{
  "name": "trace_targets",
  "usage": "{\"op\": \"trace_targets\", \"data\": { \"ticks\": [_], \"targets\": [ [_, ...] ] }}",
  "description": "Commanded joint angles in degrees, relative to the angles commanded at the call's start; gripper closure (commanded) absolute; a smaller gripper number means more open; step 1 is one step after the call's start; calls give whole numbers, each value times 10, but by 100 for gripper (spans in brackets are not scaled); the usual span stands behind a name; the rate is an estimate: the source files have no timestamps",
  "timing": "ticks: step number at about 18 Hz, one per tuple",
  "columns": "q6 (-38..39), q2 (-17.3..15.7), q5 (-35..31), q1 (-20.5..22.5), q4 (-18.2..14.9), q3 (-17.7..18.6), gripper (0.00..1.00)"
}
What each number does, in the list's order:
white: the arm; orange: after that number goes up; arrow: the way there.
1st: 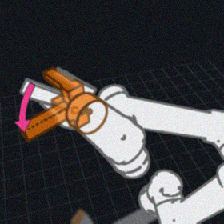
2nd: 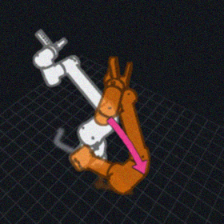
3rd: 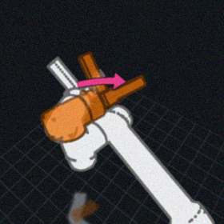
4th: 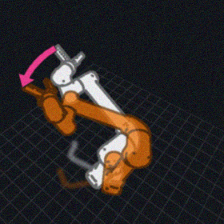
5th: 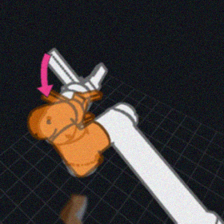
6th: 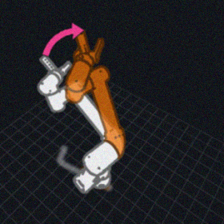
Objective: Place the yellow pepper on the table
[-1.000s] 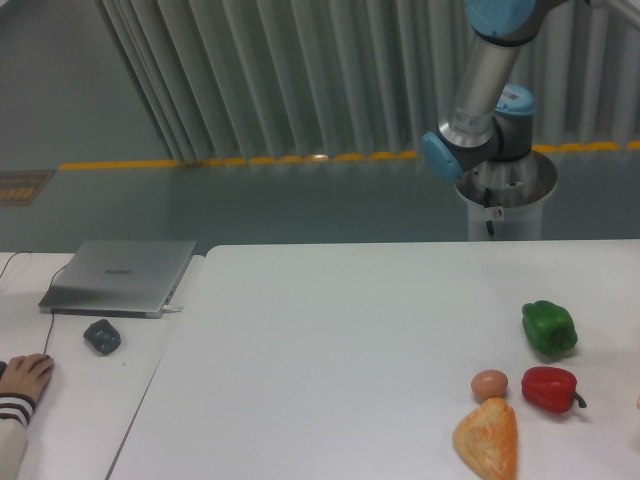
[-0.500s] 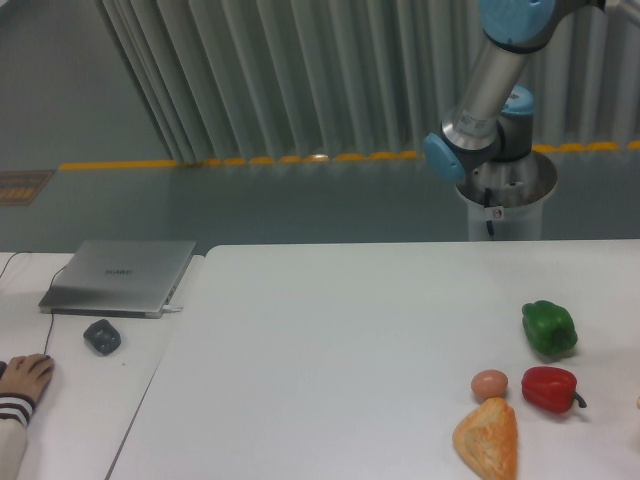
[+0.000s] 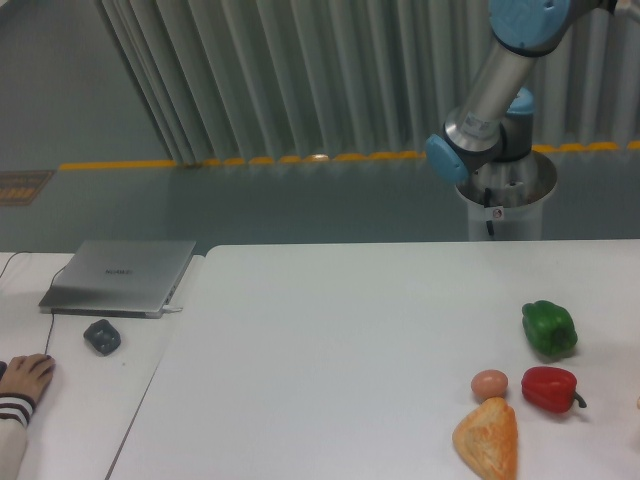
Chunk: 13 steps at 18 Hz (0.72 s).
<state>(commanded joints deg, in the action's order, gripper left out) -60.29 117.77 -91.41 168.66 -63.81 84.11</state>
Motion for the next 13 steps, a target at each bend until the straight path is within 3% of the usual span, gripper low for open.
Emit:
{"op": "trace_targets", "data": {
  "ticks": [10,13],
  "targets": [
    [11,-4,2,-1,1,18,0],
    [10,-4,1,1,1,17,15]
  ]
}}
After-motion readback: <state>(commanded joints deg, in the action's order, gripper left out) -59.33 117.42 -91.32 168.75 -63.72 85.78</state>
